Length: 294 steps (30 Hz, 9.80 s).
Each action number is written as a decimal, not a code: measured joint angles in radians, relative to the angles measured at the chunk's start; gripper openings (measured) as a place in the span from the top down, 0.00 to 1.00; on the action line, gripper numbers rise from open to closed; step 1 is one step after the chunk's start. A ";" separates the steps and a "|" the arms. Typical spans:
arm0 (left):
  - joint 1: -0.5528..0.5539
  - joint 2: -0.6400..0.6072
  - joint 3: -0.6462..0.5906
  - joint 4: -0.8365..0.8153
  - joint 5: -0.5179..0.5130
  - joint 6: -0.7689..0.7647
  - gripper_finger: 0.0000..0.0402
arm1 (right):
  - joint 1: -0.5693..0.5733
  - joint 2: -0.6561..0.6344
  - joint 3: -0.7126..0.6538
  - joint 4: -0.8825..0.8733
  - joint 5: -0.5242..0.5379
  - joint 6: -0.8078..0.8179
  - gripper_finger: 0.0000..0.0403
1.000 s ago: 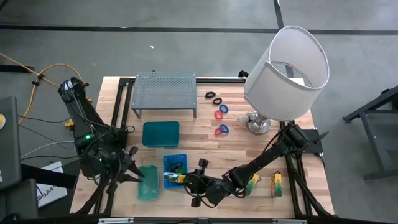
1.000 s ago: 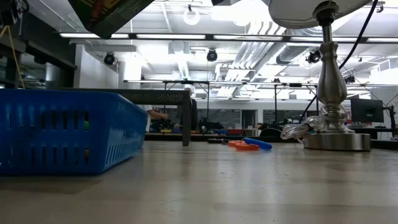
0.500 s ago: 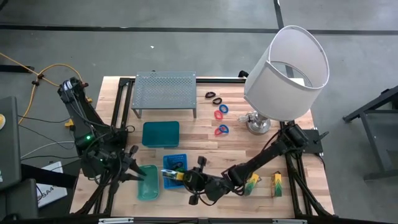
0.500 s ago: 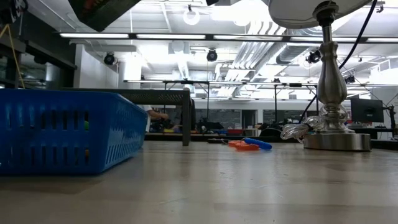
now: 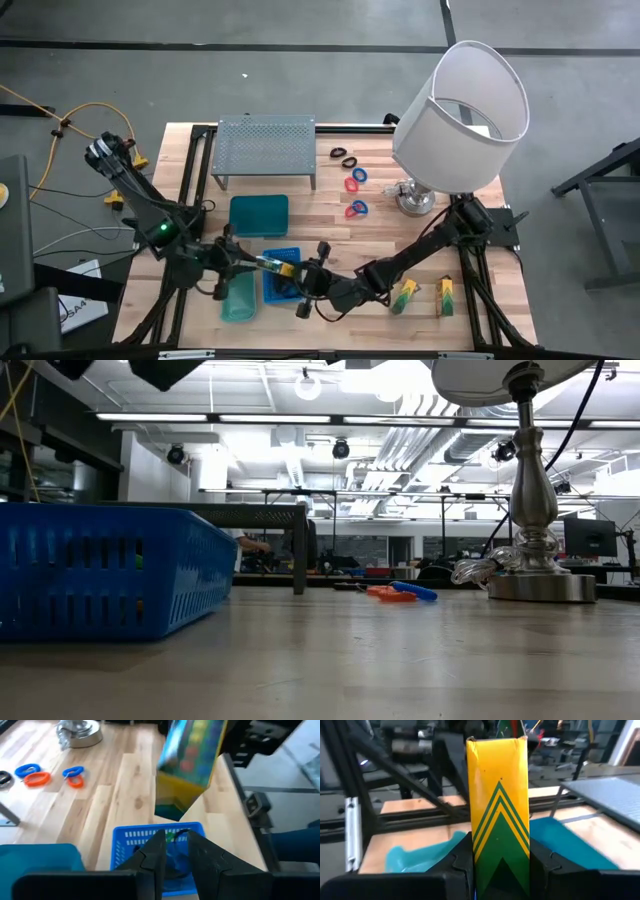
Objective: Pick & Place Office Desk Supplies
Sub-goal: Put the middle crayon box into the top blue bin, then put the right crayon box into the top blue bin
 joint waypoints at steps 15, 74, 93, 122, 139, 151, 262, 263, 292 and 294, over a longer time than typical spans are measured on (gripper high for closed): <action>0.026 0.054 0.000 0.057 0.005 -0.001 0.81 | 0.008 0.000 0.000 0.038 0.008 -0.037 0.76; 0.070 0.054 0.000 0.399 0.158 0.358 0.55 | 0.046 -0.001 0.000 0.214 0.003 -0.171 0.76; 0.139 0.089 0.000 0.516 0.217 0.447 0.55 | 0.045 -0.001 0.000 0.264 -0.002 -0.221 0.76; 0.133 0.125 -0.002 0.595 0.255 0.516 0.72 | 0.055 -0.001 0.000 0.264 -0.001 -0.214 0.75; 0.134 0.124 -0.002 0.597 0.251 0.501 0.72 | 0.055 -0.001 0.000 0.260 -0.005 -0.198 0.46; 0.132 0.124 0.000 0.559 0.248 0.444 0.71 | 0.068 -0.001 0.001 0.167 0.136 -0.212 0.44; 0.976 0.306 0.008 -0.565 0.565 0.550 0.62 | 0.105 0.000 0.000 -0.203 0.312 0.104 0.44; 0.976 0.306 0.008 -0.565 0.564 0.550 0.62 | 0.105 0.000 0.000 -0.203 0.312 0.105 0.44; 0.705 0.305 0.320 -0.701 0.549 0.386 0.62 | 0.106 0.000 0.000 -0.203 0.312 0.101 0.44; 0.651 0.304 0.335 -0.702 0.549 0.328 0.62 | 0.106 0.000 0.000 -0.203 0.311 0.095 0.44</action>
